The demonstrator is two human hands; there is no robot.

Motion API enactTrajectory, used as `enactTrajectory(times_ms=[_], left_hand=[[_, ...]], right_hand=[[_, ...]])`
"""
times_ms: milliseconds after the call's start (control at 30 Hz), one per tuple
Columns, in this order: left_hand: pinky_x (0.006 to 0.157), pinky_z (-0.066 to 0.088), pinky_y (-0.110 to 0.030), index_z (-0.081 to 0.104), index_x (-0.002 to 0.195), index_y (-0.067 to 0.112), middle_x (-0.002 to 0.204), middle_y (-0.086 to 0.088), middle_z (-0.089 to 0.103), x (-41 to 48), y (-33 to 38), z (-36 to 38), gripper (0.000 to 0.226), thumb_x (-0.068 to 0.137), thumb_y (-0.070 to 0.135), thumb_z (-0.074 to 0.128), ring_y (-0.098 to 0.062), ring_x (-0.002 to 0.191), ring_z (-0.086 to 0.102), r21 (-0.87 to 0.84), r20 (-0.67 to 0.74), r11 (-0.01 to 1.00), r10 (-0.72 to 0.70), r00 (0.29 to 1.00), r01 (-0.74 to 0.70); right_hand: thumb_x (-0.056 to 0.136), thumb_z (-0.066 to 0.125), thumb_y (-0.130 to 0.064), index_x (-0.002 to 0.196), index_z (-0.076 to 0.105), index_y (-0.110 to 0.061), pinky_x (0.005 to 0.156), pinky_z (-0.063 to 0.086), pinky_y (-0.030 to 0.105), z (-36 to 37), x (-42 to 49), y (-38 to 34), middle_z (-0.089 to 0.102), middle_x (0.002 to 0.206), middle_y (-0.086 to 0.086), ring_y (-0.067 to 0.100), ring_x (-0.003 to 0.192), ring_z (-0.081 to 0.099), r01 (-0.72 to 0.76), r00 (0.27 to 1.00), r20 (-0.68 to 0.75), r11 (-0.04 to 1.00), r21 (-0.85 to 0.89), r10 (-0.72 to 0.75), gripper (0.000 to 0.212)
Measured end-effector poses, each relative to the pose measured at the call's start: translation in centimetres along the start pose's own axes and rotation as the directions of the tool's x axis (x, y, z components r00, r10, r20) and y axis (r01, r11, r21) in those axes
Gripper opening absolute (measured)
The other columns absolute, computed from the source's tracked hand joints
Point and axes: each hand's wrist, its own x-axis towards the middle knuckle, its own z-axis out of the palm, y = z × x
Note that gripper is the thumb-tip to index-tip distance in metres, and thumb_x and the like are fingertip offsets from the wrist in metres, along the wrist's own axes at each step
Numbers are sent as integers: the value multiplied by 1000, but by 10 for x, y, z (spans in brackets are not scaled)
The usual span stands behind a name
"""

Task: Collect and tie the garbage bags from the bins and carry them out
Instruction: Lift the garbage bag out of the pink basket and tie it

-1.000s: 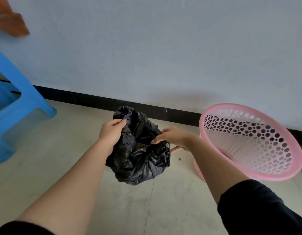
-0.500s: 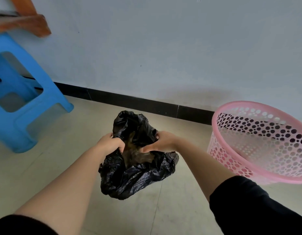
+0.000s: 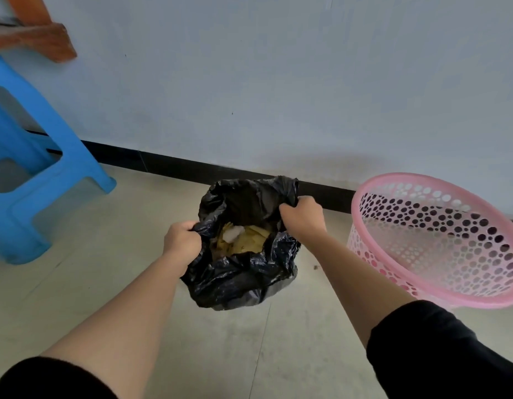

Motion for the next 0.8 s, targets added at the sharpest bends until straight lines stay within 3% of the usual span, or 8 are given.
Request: enactTrajectory(times_ms=[133,233,367,433,533,667,733,800], left_hand=[[68,45,-30,64,119,20,103,-7,64,1,14,9,42,92,1,38,-26,86,57,-102,-13,993,57,998,-58],[72,43,-30,60,121,23,105,-2,59,1,13,10,29,93,20,51,-19,86,55,-162,-5,986,38,999,-39],[94,42,-43,58,104,11,115,-12,57,-2,11,2,39,91,45,41,-33,107,52,-299,-140,942,-201,969,153],[104,36,-50,56,115,7,129,-16,51,7,7,-8,49,88,44,37,-38,121,45,-376,-205,885,-368,907,274],[112,26,-52,49,132,11,139,-14,48,1,0,-20,51,89,37,43,-38,129,43,-483,-6,732,-552,834,481],[107,9,-72,27,147,12,151,-20,32,-16,-9,-26,65,94,44,44,-48,136,29,-408,395,593,-571,720,694],[102,20,-73,24,146,14,149,-20,33,-11,-6,-28,68,89,38,53,-50,132,34,-409,403,606,-551,731,682],[90,40,-58,39,133,10,125,-17,52,-10,-3,-28,54,85,26,58,-40,108,54,-423,358,652,-518,777,629]], right_hand=[[82,53,-16,67,43,-11,50,32,25,-6,-2,2,44,58,3,18,51,39,-6,999,-43,1000,-13,6,19],[82,56,-18,66,38,-12,49,31,25,-4,-1,8,41,61,2,18,53,38,-34,999,4,995,-92,35,24],[80,58,-18,80,43,-9,48,29,26,-6,2,6,43,68,2,16,57,40,-41,999,-15,993,-109,39,17],[82,58,-18,91,43,-7,47,28,27,-7,3,6,43,71,1,13,59,40,-55,998,-23,993,-108,52,21],[83,59,-22,82,41,-10,46,26,26,-6,6,8,39,66,0,14,54,36,-88,996,-19,992,-94,87,22],[85,58,-24,60,31,-14,47,26,25,-9,4,8,35,56,0,16,49,34,-106,993,40,988,-114,111,39],[86,58,-23,60,33,-13,48,27,26,-10,2,8,36,57,0,16,51,36,-103,991,75,988,-115,112,38],[85,57,-21,62,36,-13,49,28,26,-12,0,8,38,58,1,16,53,37,-99,990,85,988,-119,109,32]])
